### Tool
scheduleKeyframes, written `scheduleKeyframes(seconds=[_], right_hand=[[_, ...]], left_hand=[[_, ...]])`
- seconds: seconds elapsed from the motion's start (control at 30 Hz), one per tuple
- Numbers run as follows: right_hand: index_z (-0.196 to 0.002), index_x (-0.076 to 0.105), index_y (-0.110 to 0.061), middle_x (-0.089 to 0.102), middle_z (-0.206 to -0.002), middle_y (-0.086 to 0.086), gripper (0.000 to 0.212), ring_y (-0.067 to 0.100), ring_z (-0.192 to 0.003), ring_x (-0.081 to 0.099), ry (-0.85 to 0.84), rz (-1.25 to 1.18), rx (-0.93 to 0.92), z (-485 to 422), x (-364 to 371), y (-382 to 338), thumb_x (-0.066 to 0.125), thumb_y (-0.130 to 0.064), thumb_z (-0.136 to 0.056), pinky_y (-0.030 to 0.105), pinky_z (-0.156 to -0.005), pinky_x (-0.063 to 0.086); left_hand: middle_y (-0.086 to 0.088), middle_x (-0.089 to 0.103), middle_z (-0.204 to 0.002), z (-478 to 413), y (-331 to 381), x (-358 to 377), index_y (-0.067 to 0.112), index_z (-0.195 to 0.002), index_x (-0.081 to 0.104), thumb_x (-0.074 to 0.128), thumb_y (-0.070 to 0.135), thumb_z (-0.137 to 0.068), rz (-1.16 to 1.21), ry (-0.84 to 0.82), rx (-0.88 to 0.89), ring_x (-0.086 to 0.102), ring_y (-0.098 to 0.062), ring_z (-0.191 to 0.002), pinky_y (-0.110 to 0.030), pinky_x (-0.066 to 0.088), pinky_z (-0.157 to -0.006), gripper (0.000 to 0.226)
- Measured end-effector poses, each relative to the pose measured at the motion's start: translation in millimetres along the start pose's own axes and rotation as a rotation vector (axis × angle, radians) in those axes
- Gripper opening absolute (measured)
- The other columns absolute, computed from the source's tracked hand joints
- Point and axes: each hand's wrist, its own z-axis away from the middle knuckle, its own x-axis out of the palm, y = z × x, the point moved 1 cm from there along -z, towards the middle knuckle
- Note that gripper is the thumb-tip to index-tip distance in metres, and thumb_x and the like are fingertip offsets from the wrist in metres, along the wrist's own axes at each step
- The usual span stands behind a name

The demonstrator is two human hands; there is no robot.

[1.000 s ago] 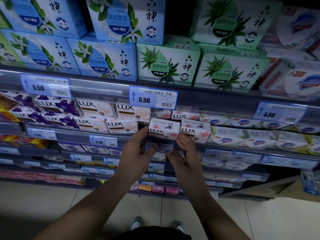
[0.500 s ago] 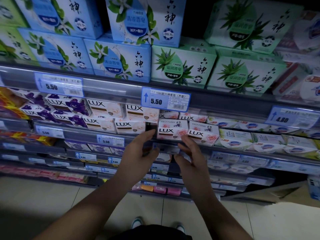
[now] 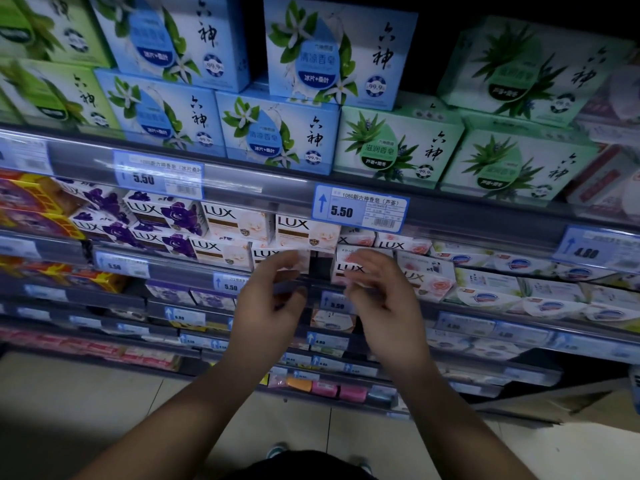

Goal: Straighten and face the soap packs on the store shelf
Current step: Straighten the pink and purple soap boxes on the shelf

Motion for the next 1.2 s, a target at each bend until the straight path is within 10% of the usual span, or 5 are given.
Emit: scheduleKeyframes(seconds=[0.23, 0.5, 0.77, 1.2], right_hand=[[-0.136, 0.054, -0.025, 0.054, -0.105, -0.034, 0.041, -0.006, -0.105, 0.060, 0.006, 0.091, 0.021, -38.8, 26.6, -16.2, 0.063, -0.013, -0.098, 0.047, -0.093, 0.058], [-0.110, 0.058, -0.029, 0.062, -0.097, -0.020, 0.028, -0.020, -0.083, 0.060, 0.081, 0.118, -0.065, -41.8, 21.2, -15.0, 0.071, -0.010, -0.094, 0.002, -0.071, 0.048], [-0.113, 0.069, -0.041, 0.072, -0.111, -0.011, 0.022, 0.002, -0.100, 0.067, 0.032, -0.005, -0.063, -10.7, -9.4, -14.7, 0.065, -0.025, -0.098, 0.017, -0.081, 0.055], [-0.123, 0.069, -0.028, 0.076, -0.115, -0.015, 0.027, 0.003, -0.109, 0.070, 0.037, -0.102, -0.019, 20.1, -40.6, -1.0, 0.068, -0.026, -0.096, 0.016, -0.089, 0.055]], left_hand=[[0.010, 0.059, -0.131, -10.1, 4.1, -7.9, 0.024, -0.156, 0.036, 0.058, -0.004, -0.095, 0.007, 0.042, -0.022, 0.061, -0.005, -0.114, -0.023, 0.054, -0.093, 0.071], [-0.003, 0.054, -0.134, -12.4, 6.0, -7.9, 0.021, -0.148, 0.048, 0.063, 0.005, -0.095, 0.071, 0.074, -0.034, 0.058, -0.016, -0.124, -0.039, 0.054, -0.099, 0.057], [-0.009, 0.062, -0.091, -0.8, 19.3, -9.9, 0.010, -0.096, 0.055, 0.072, 0.009, -0.093, 0.259, 0.019, 0.045, 0.066, -0.020, -0.095, -0.031, 0.055, -0.075, 0.017], [0.004, 0.076, -0.109, 11.6, 30.1, 9.1, 0.022, -0.117, 0.066, 0.077, 0.016, -0.086, 0.388, -0.031, 0.013, 0.074, -0.012, -0.101, -0.019, 0.057, -0.084, 0.033]])
